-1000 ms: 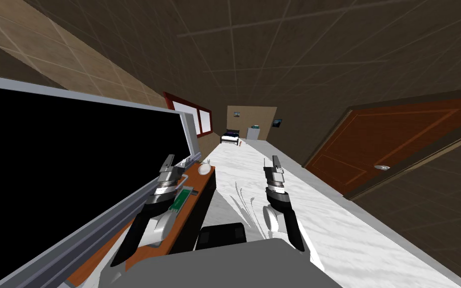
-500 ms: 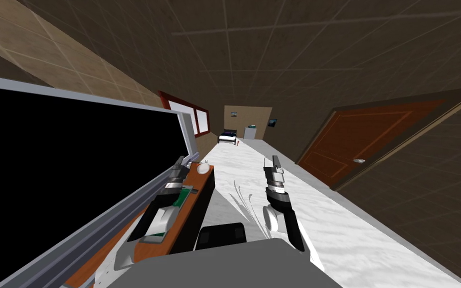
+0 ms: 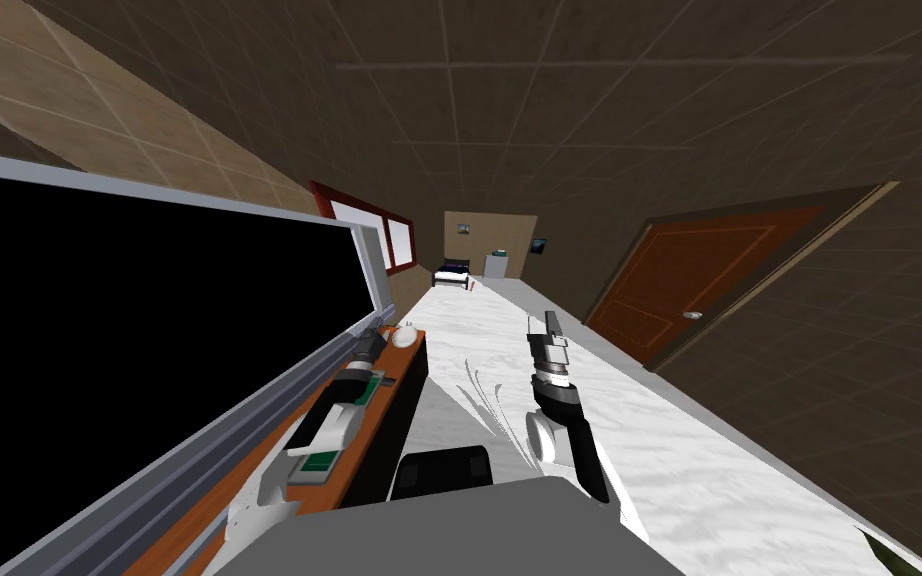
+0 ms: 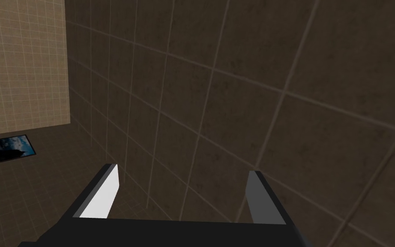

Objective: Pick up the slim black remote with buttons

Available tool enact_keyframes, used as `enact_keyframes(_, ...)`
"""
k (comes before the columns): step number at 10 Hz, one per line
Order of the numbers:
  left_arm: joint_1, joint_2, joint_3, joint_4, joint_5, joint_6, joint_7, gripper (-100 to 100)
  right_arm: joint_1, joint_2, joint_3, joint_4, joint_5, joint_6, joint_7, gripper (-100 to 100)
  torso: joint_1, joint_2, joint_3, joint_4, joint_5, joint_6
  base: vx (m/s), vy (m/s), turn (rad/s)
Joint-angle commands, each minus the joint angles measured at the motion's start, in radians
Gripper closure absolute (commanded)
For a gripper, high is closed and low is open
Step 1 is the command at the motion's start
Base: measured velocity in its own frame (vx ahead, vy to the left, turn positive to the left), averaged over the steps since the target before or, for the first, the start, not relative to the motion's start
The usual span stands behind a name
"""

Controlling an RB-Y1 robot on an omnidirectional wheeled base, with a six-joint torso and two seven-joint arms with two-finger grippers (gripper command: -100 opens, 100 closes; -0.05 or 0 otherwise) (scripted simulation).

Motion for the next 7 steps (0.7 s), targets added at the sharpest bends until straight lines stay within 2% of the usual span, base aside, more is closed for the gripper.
enact_keyframes(1, -0.007, 0.007, 0.0, 0.009, 0.008, 0.039, -0.004, -100, 0.0, 0.0, 0.0, 0.0, 0.0, 0.0, 0.0, 0, 0.0, 0.0, 0.0, 0.0, 0.0, 0.0, -0.022, 0.011, -0.058)
enact_keyframes(2, -0.028, 0.018, -0.003, 0.048, 0.025, 0.073, -0.014, -100, 0.0, 0.0, 0.0, 0.0, 0.0, 0.0, 0.0, 0, 0.0, 0.0, 0.0, 0.0, 0.0, 0.0, -0.024, 0.009, -0.11)
enact_keyframes(3, -0.028, 0.018, -0.003, 0.048, 0.025, 0.085, -0.014, -100, 0.0, 0.0, 0.0, 0.0, 0.0, 0.0, 0.0, 0, 0.0, -0.001, 0.0, 0.0, 0.0, 0.0, -0.019, 0.013, -0.041)
enact_keyframes(4, -0.049, 0.031, -0.006, 0.089, 0.042, 0.118, -0.024, -100, 0.0, 0.0, 0.0, 0.0, 0.0, 0.0, 0.0, 0, 0.0, -0.001, 0.0, 0.0, 0.0, 0.0, -0.018, 0.014, -0.063)
enact_keyframes(5, -0.049, 0.031, -0.006, 0.089, 0.042, 0.131, -0.024, -100, 0.0, 0.0, 0.0, 0.0, 0.0, 0.0, 0.0, 0, 0.0, -0.001, -0.001, 0.0, 0.0, 0.0, -0.016, 0.013, -0.06)
enact_keyframes(6, -0.07, 0.043, -0.008, 0.131, 0.059, 0.167, -0.034, -100, 0.0, 0.0, 0.0, 0.0, 0.0, 0.0, 0.0, 0, 0.0, -0.001, -0.001, 0.0, 0.0, 0.0, -0.016, 0.014, -0.095)
enact_keyframes(7, -0.07, 0.043, -0.008, 0.131, 0.059, 0.18, -0.034, -100, 0.0, 0.0, 0.0, 0.0, 0.0, 0.0, 0.0, 0, 0.0, -0.001, -0.001, 0.0, 0.0, 0.0, -0.012, 0.013, -0.052)
